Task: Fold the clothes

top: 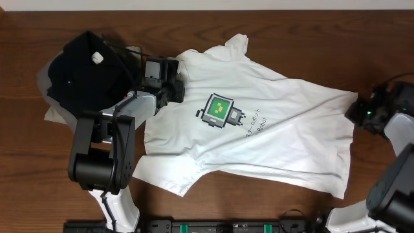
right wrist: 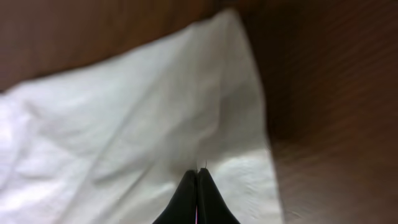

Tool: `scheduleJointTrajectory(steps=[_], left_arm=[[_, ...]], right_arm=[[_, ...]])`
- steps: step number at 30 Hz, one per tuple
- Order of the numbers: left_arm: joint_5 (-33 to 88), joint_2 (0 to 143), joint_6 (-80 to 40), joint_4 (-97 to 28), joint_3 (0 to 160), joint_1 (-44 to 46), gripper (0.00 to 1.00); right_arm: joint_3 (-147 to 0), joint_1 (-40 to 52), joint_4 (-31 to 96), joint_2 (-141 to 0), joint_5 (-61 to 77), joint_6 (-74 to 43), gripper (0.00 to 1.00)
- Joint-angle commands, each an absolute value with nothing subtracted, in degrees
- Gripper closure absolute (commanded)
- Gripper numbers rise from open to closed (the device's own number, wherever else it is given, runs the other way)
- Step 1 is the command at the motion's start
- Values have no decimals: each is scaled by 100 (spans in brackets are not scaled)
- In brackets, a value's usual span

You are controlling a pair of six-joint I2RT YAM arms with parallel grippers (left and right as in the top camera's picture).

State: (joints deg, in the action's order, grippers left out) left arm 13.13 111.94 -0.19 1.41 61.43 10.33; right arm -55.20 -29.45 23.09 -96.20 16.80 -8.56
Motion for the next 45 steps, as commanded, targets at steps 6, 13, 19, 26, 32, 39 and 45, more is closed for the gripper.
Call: scheduleJointTrajectory(steps=[6,13,19,26,32,39,45], left_arm=[[1258,11026,-27,178,6187,1035,89],[1258,11026,-27,178,6187,1035,89],[1258,11026,-27,178,6187,1035,89],[1258,11026,-30,178,6184,1035,89],[1260,11026,-30,176,6187,1035,89],[1260,11026,-30,178,6187,1035,90],[1260,11026,-30,180,6187,1035,89]], right_arm=[[-5502,-3009,2386,-9214,1306,-1028,99],[-5509,-3096,2519,-9214,727,-1223,99],[-5509,-3426,2445,-9214,864,-1323,98],[-5509,-3531,2436,-9214,1542,-1323,92],[-5507,-3444,3371,-9216,1527,-1678,71],[-5472,-3223,4226,-9216,1245,-1684,75],[-5181,-3105,4108,-9216,965,-1660,68]])
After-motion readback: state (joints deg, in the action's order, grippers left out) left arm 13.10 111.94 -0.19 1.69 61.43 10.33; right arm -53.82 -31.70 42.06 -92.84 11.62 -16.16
